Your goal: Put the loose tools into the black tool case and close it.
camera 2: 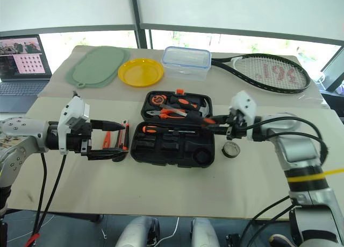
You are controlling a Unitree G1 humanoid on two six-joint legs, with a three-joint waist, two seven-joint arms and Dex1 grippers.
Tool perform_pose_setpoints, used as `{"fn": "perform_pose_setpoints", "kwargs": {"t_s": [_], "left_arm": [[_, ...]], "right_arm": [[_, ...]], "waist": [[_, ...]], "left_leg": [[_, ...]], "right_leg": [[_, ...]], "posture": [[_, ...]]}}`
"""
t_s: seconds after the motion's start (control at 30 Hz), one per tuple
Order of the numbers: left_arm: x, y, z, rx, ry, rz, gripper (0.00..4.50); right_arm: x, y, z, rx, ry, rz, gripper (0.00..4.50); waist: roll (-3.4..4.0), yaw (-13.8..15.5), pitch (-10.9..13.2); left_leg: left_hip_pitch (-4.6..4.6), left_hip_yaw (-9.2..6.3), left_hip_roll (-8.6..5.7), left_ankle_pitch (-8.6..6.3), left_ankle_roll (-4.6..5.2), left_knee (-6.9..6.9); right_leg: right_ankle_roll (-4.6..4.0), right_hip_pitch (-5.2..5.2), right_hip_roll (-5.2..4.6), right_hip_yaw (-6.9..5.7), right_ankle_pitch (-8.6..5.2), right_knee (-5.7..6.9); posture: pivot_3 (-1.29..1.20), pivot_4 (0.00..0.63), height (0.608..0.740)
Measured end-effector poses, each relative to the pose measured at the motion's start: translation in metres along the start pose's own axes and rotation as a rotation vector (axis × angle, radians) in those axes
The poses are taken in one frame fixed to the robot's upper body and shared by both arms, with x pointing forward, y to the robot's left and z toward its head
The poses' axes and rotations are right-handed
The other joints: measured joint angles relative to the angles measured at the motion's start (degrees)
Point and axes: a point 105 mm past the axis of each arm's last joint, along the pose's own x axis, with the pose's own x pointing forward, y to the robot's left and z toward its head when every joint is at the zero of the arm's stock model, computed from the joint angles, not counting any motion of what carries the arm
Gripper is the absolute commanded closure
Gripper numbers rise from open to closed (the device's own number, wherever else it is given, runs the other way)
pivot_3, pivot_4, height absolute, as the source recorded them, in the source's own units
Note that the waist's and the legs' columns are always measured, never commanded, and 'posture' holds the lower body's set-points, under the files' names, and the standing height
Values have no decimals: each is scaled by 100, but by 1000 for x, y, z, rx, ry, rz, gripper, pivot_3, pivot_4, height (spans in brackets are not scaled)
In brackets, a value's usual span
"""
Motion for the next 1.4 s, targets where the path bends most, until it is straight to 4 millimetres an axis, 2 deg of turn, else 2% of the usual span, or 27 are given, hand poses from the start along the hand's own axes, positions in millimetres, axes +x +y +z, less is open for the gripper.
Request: {"fn": "perform_pose_setpoints", "kwargs": {"t_s": [0.27,0.43,0.67,0.73,0.87,0.9,0.97,1.0,1.1,1.23,1.4], "left_arm": [[2,-3,4,8,-15,-5,0],[4,1,13,37,-39,2,0],[7,2,11,22,-34,-4,0],[7,2,11,24,-35,-5,0],[8,2,12,36,-38,-9,0],[8,2,13,39,-38,-10,0],[8,3,14,40,-40,-8,0],[8,4,14,40,-40,-6,0],[8,6,13,36,-39,1,0],[11,8,12,41,-46,3,0],[12,8,10,48,-36,5,0]], "right_arm": [[15,-1,-33,-82,119,66,3478],[24,-8,-32,-74,123,39,3478],[24,-6,-34,-36,122,46,3478],[23,-5,-34,-35,124,46,2470],[22,-2,-34,-25,122,61,1249],[22,-2,-32,-5,106,57,796],[21,-6,-22,15,65,35,215],[20,-8,-17,18,49,26,97],[18,-13,1,28,-11,-3,97],[30,-13,11,73,-62,-20,1187],[39,-13,12,83,-68,-41,2904]], "waist": [[0,-18,1],[1,-47,1],[1,-49,0],[1,-48,0],[1,-54,1],[1,-57,1],[1,-65,1],[1,-67,1],[1,-81,1],[1,-89,1],[1,-80,1]], "left_leg": [[0,1,0,3,-5,-1],[2,-1,0,6,-10,-1],[2,-1,1,6,-10,-2],[2,-1,1,6,-10,-2],[2,0,1,6,-10,-2],[2,0,1,6,-10,-2],[2,0,2,6,-10,-3],[2,0,2,6,-11,-3],[2,-1,3,6,-11,-5],[2,0,2,6,-11,-4],[1,0,0,6,-10,-5]], "right_leg": [[-2,-3,5,0,0,4],[-4,-2,6,-2,1,8],[-4,-2,6,-2,1,7],[-4,-1,5,-2,1,6],[-4,-2,6,-2,1,6],[-4,-3,6,-2,1,7],[-4,-3,7,-2,1,8],[-4,-3,7,-2,1,8],[-4,-3,7,-2,1,7],[-4,-3,6,-2,1,8],[-4,-3,6,-3,1,6]], "posture": [[0,150,738],[0,150,738],[0,150,738],[0,150,738],[0,150,738],[0,150,738],[0,150,738],[0,150,738],[0,150,738],[0,150,738],[0,150,738]]}}
